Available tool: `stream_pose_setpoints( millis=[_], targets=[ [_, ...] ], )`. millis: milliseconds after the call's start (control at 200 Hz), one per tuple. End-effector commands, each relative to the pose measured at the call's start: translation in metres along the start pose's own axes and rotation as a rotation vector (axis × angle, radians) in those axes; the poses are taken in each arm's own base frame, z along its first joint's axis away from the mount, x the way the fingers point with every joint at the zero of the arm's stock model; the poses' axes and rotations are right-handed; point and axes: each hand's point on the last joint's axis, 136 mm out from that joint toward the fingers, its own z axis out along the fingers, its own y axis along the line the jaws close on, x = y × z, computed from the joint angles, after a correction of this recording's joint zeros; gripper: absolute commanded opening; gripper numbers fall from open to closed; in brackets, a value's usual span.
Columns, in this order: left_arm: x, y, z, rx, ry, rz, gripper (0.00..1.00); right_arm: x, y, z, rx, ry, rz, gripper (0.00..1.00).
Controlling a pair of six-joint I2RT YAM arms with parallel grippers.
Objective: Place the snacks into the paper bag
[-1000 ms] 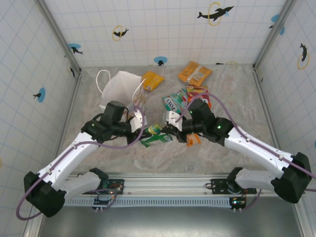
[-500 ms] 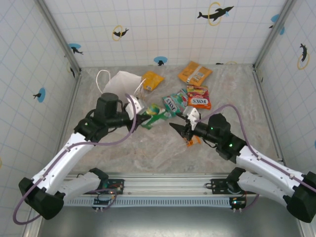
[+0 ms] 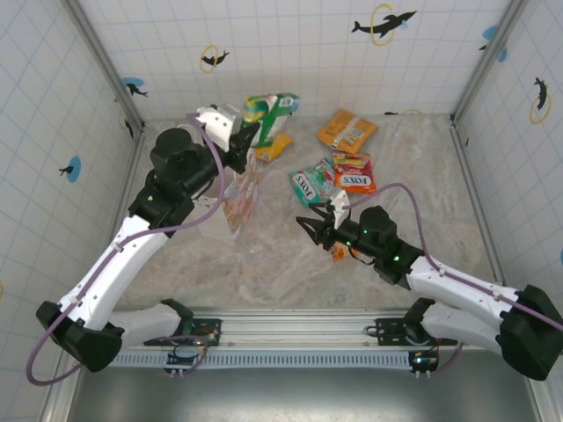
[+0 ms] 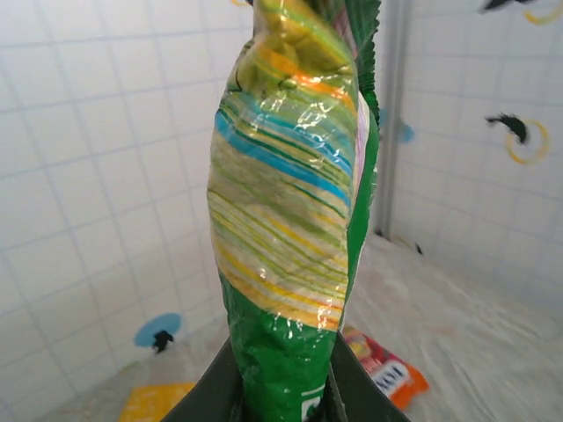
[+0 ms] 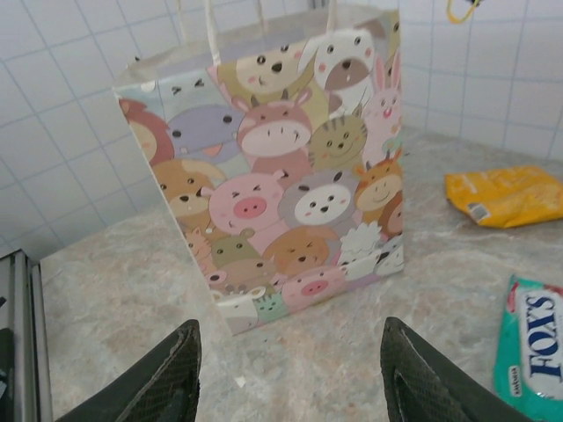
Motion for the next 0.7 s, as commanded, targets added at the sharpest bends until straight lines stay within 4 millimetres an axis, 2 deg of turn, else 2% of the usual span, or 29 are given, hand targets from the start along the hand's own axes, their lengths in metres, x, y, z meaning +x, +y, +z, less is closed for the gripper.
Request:
stream_pose_setpoints(
  millis=[0,105,215,405,495,580,696],
  targets=[
    [-0.061,0.030,-0.010,-0.173,-0.204,-0.045,0.05,-0.016,0.007,0.004,-0.021,-0.054,0.010,0.55],
    [-0.065,0.039,-0.010,-0.220,-0.209,-0.060,0.04,-0.009,0.007,0.009,-0.023,-0.030,0.014,0.55],
    [-0.070,0.050,-0.018,-0.289,-0.238,-0.062,0.04,-0.001,0.007,0.012,-0.024,-0.004,0.031,0.56],
    [-0.077,0.054,-0.032,-0.326,-0.251,-0.028,0.04,0.011,0.006,0.017,-0.026,0.032,0.073,0.55],
    [-0.063,0.062,-0.027,-0.369,-0.110,-0.002,0.05,0.017,0.007,0.019,-0.025,0.061,0.095,0.55],
    [-0.034,0.068,-0.023,-0.405,0.067,0.014,0.06,0.024,0.005,0.020,-0.012,0.092,0.116,0.56],
    [0.003,0.077,-0.031,-0.463,0.265,0.007,0.06,0.033,0.002,0.020,0.003,0.129,0.137,0.56]
  ],
)
